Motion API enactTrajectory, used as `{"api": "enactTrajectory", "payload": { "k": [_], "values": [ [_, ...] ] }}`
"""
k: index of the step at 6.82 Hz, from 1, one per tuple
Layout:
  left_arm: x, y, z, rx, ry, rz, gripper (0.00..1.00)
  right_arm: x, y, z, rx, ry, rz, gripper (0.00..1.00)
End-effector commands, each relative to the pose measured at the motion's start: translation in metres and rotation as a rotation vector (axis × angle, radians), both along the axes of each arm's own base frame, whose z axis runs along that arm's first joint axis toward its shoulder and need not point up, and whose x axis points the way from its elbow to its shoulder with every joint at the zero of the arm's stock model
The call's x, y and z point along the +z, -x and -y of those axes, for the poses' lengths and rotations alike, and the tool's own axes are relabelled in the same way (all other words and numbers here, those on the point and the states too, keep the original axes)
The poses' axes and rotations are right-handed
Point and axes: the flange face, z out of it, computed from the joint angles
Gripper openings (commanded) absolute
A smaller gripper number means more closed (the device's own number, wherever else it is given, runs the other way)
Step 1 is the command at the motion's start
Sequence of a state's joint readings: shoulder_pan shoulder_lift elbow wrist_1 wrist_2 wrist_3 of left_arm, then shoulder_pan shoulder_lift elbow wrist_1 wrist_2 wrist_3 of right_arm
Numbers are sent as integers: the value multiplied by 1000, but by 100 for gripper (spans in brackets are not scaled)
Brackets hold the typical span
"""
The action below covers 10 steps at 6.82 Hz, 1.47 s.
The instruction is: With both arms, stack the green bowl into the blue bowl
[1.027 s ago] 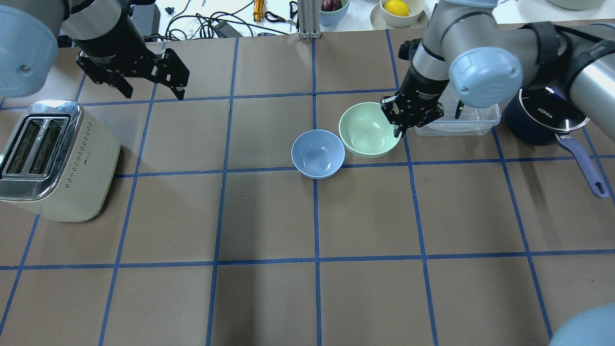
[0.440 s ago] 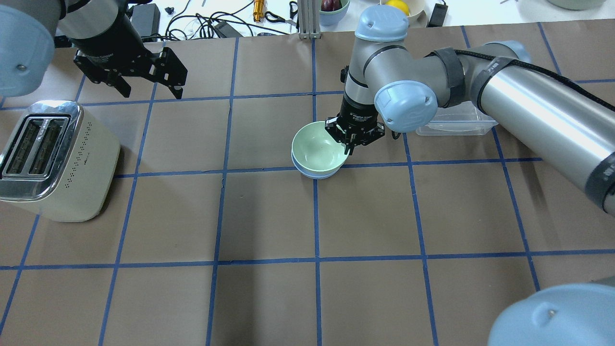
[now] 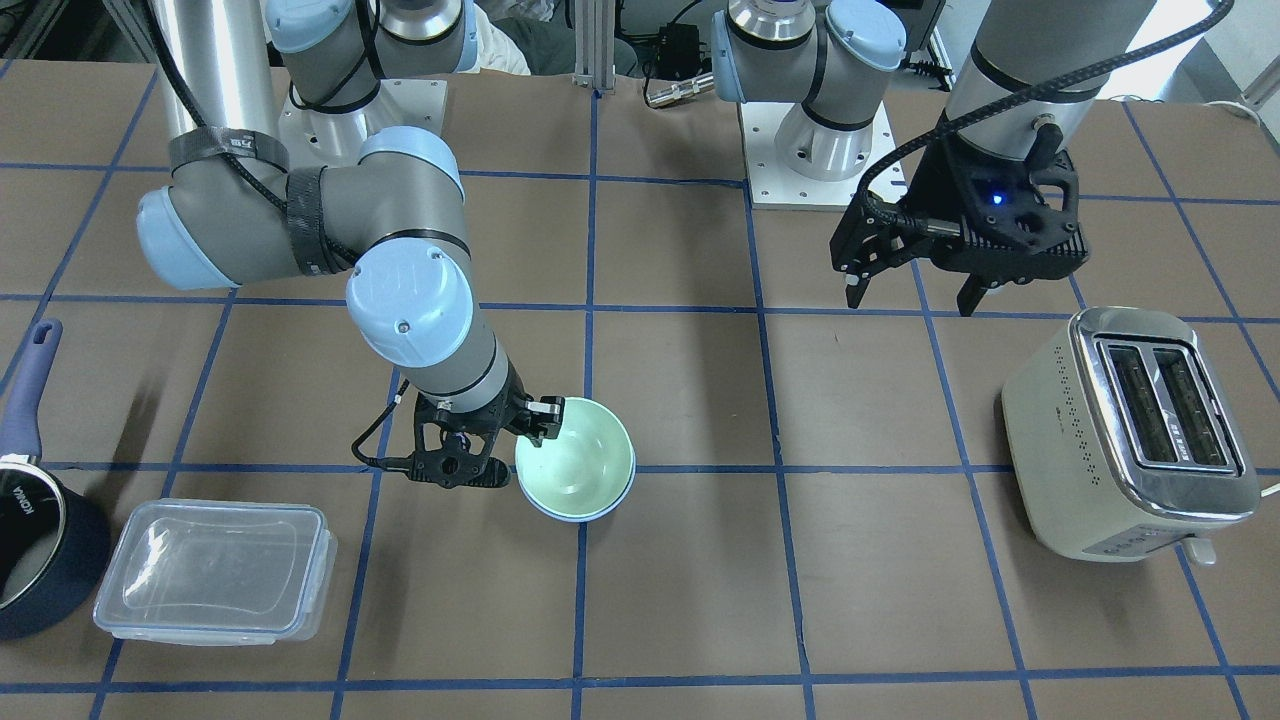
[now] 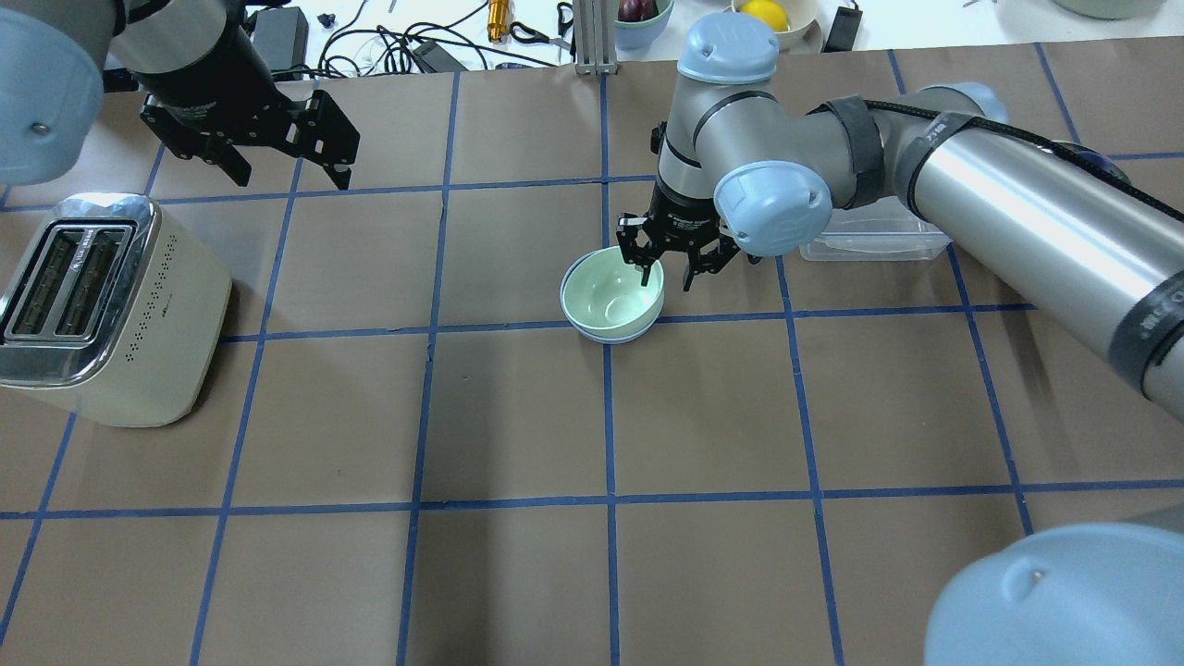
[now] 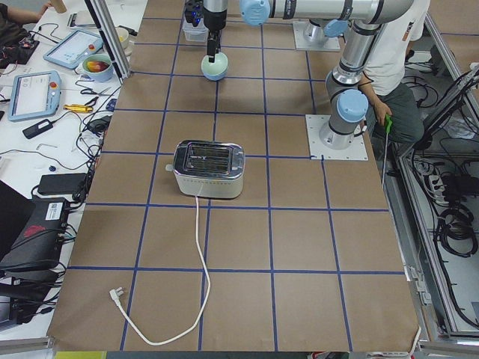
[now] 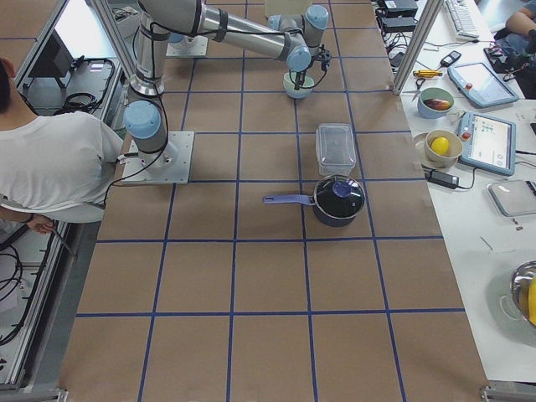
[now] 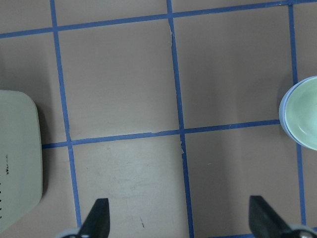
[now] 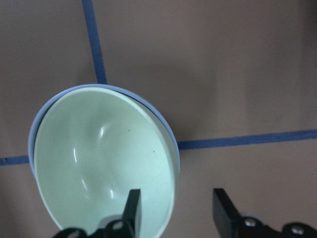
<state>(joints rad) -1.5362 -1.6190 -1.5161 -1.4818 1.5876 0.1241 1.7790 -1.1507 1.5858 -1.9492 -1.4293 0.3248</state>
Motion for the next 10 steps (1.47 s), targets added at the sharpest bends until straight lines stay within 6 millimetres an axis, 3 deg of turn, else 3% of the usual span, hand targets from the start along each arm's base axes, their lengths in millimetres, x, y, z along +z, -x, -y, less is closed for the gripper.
{"api": "enactTrajectory", "payload": {
  "k": [1, 3, 4, 5, 6, 8, 10],
  "values": [
    [1, -1, -1, 1, 1, 5, 100, 55, 22, 23, -36, 22, -4, 82],
    [0, -1, -1, 1, 0, 5, 100, 149, 58, 5, -41, 33, -41, 83],
    [0, -1, -1, 1, 1, 3, 100, 182, 75, -8, 4, 80, -68, 88],
    [0, -1, -1, 1, 1, 3, 100, 197, 93, -12, 30, 101, -68, 92],
    [0, -1, -1, -1, 1, 3, 100, 198, 107, -12, 62, 92, -69, 90],
    [-1, -1, 0, 1, 0, 2, 100, 204, 117, -40, 165, 31, -100, 86],
    [-1, -1, -1, 1, 0, 2, 100, 202, 117, -47, 164, 23, -98, 87]
  ]
}}
